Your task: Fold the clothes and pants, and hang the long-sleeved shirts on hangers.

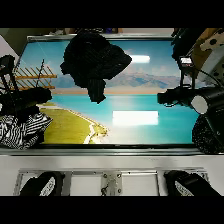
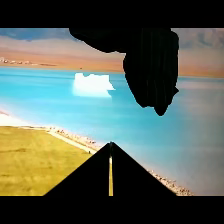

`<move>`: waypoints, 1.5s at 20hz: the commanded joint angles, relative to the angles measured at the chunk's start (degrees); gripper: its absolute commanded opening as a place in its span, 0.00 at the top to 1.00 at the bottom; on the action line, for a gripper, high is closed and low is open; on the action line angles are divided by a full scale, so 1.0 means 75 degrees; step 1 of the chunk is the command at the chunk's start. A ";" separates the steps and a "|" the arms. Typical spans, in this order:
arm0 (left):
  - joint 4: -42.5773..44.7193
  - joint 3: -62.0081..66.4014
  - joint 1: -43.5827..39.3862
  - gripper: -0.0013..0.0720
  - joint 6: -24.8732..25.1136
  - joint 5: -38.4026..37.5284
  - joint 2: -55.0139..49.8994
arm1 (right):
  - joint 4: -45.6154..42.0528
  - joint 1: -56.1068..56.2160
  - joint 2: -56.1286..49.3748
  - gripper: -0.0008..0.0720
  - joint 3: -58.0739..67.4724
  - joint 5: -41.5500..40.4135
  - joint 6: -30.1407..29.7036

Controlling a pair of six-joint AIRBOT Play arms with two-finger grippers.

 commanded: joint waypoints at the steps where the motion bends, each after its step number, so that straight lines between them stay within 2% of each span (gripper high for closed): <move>1: -0.0003 -0.0020 0.0000 0.95 -0.0006 0.0006 -0.0003 | 0.0000 0.0000 -0.0012 0.96 -0.0015 -0.0009 0.0000; 7: 0.0026 -0.0017 0.0000 0.95 0.0017 0.0015 -0.0047 | 0.0000 0.0000 -0.0085 0.96 -0.0023 0.0000 0.0003; 8: 0.0265 -0.0015 0.0000 0.95 0.0274 0.0227 -0.0047 | 0.0000 0.0000 -0.0085 0.96 -0.0023 0.0000 0.0003; 9: 0.0930 0.0041 0.0000 0.62 0.0638 0.0315 -0.0047 | 0.0000 0.0000 -0.0085 0.96 -0.0023 0.0000 0.0003; 10: 0.1915 0.0096 0.0017 0.00 0.0472 0.0300 -0.0050 | 0.0003 0.0000 -0.0085 0.96 -0.0023 0.0000 0.0003; 11: 0.2923 0.0090 0.0122 0.05 -0.0017 0.0277 -0.0064 | 0.0000 0.0000 -0.0085 0.96 -0.0023 0.0003 0.0003; 12: 0.3818 0.0087 0.0332 0.04 -0.0402 0.0119 -0.0195 | 0.0000 0.0000 -0.0085 0.96 -0.0023 0.0000 0.0003; 14: 0.4811 0.0087 0.1113 0.04 -0.0752 -0.0344 -0.0790 | 0.0000 0.0000 -0.0085 0.96 -0.0023 0.0003 0.0003; 18: 0.4473 0.0090 0.2804 0.04 -0.0877 -0.0393 -0.2419 | 0.0000 0.0000 -0.0085 0.96 -0.0023 0.0000 0.0003; 20: 0.4383 0.0090 0.3311 0.04 -0.0892 -0.0402 -0.3188 | 0.0003 0.0000 -0.0085 0.96 -0.0023 0.0000 0.0003; 24: 0.4377 0.0090 0.3573 0.04 -0.0898 -0.0428 -0.4299 | 0.0000 0.0000 -0.0085 0.96 -0.0023 0.0000 0.0003; 27: 0.4386 0.0090 0.3497 0.04 -0.0898 -0.0420 -0.4605 | 0.0003 0.0000 -0.0085 0.96 -0.0023 0.0000 0.0003; 28: 0.4389 0.0096 0.3462 0.27 -0.0901 -0.0440 -0.4602 | 0.0003 0.0000 -0.0085 0.96 -0.0023 0.0000 0.0003; 29: 0.4389 0.0096 0.3395 0.68 -0.0892 -0.0498 -0.4508 | 0.0000 0.0000 -0.0085 0.96 -0.0023 0.0000 0.0003; 30: 0.4383 0.0096 0.3281 0.95 -0.0866 -0.0533 -0.4278 | 0.0003 0.0000 -0.0085 0.96 -0.0023 0.0000 0.0003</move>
